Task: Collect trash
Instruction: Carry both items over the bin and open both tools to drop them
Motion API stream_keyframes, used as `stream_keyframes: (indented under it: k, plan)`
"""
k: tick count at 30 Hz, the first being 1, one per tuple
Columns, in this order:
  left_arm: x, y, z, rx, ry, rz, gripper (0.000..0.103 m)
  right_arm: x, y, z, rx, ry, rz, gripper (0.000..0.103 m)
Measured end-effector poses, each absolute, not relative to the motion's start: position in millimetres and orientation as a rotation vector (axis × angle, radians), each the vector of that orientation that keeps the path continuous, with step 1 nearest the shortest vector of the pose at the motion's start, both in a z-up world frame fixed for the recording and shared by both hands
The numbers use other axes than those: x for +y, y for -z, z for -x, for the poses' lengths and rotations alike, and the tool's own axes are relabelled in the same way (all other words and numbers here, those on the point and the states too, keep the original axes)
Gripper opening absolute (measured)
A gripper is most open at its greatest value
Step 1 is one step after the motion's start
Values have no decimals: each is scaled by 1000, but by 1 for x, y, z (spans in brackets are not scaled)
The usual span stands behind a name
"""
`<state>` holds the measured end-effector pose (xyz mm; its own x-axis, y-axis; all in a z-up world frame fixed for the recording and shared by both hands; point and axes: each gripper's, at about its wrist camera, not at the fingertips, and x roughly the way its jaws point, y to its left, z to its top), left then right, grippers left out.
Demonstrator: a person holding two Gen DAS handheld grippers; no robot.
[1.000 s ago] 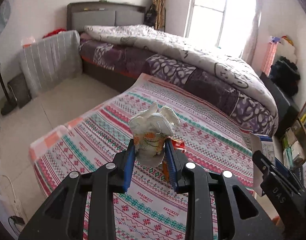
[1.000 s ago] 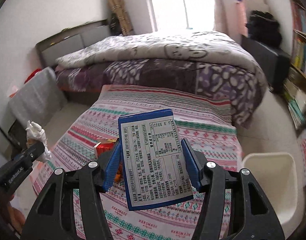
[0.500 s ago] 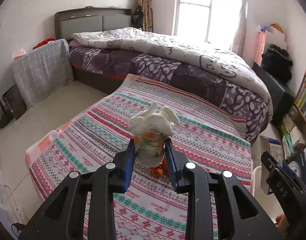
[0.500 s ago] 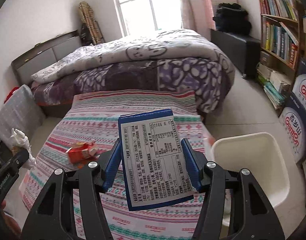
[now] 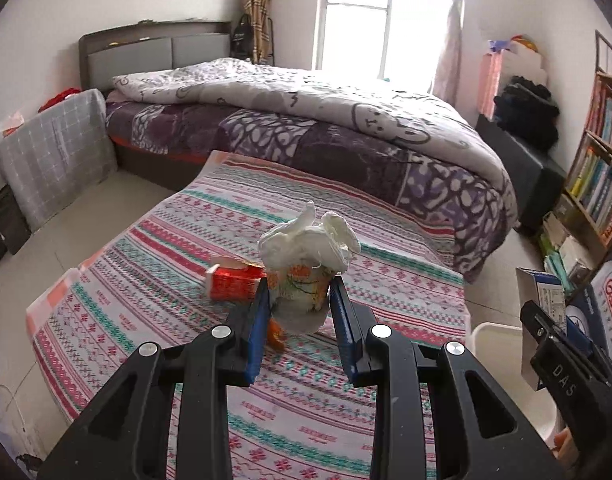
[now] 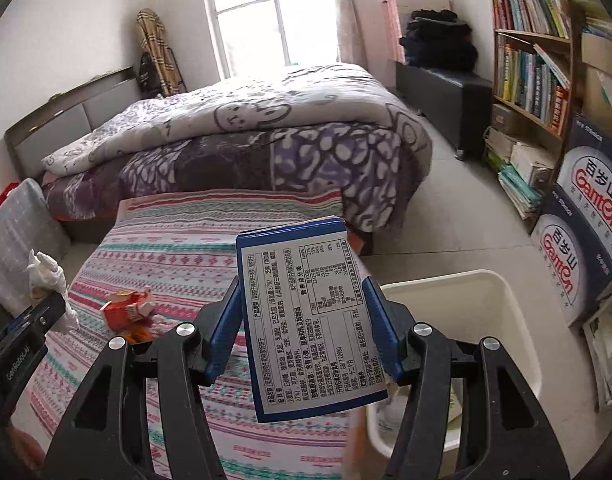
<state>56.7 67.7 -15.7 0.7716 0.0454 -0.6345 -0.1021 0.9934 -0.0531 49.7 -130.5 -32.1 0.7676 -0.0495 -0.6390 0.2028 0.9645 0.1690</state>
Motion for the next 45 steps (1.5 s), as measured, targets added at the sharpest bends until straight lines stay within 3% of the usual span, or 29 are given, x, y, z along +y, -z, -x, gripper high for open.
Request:
stream_keyframes:
  k: [33, 36, 45]
  plan:
    - [-58, 38, -47, 716, 149, -32, 31, -247, 48, -27, 755, 393, -289, 57]
    - [-68, 40, -46, 721, 173, -41, 31, -257, 48, -24, 754, 419, -299, 69]
    - [-106, 51, -39, 741, 245, -82, 31, -292, 44, -9, 720, 503, -334, 79]
